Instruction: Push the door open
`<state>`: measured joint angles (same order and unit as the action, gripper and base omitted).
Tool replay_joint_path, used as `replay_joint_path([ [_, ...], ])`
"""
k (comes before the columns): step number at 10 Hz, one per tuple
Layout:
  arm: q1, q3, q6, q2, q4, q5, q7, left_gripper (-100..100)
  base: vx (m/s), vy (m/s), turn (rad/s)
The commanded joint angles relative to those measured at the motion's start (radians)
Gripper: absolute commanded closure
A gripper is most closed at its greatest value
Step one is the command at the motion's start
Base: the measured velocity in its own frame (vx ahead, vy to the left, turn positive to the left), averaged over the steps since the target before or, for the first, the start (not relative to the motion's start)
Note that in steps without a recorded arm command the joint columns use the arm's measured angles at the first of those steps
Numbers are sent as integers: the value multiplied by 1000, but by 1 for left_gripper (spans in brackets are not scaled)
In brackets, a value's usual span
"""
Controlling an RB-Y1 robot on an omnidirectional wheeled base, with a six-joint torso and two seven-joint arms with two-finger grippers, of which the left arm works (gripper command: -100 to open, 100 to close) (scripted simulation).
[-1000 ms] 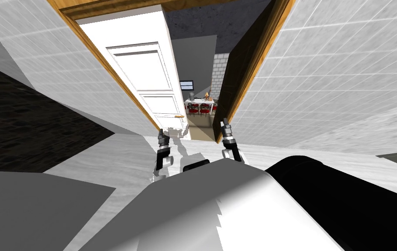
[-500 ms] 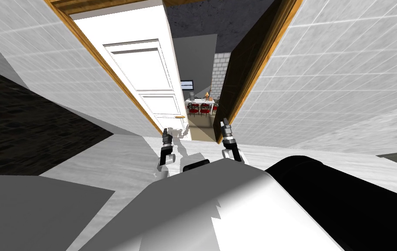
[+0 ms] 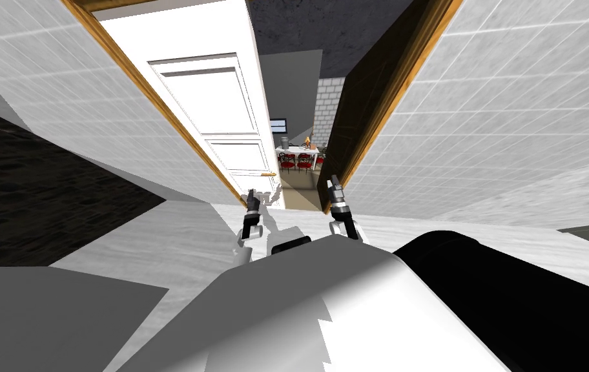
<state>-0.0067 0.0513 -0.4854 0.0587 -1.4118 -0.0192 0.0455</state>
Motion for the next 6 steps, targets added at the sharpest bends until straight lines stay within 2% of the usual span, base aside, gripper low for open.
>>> replay_joint_path([
  [1, -37, 6, 2, -1, 50, 3, 3, -100, 91, 62, -19],
  [2, -37, 6, 2, -1, 60, 3, 3, -100, 62, 45, -13],
  [3, -61, 10, 4, -2, 97, 5, 6, -100, 54, 34, -11],
  [4, -61, 10, 4, -2, 97, 5, 6, -100, 45, 34, -7],
  [6, -108, 18, 7, -5, 164, 8, 10, -100, 60, 56, -16],
])
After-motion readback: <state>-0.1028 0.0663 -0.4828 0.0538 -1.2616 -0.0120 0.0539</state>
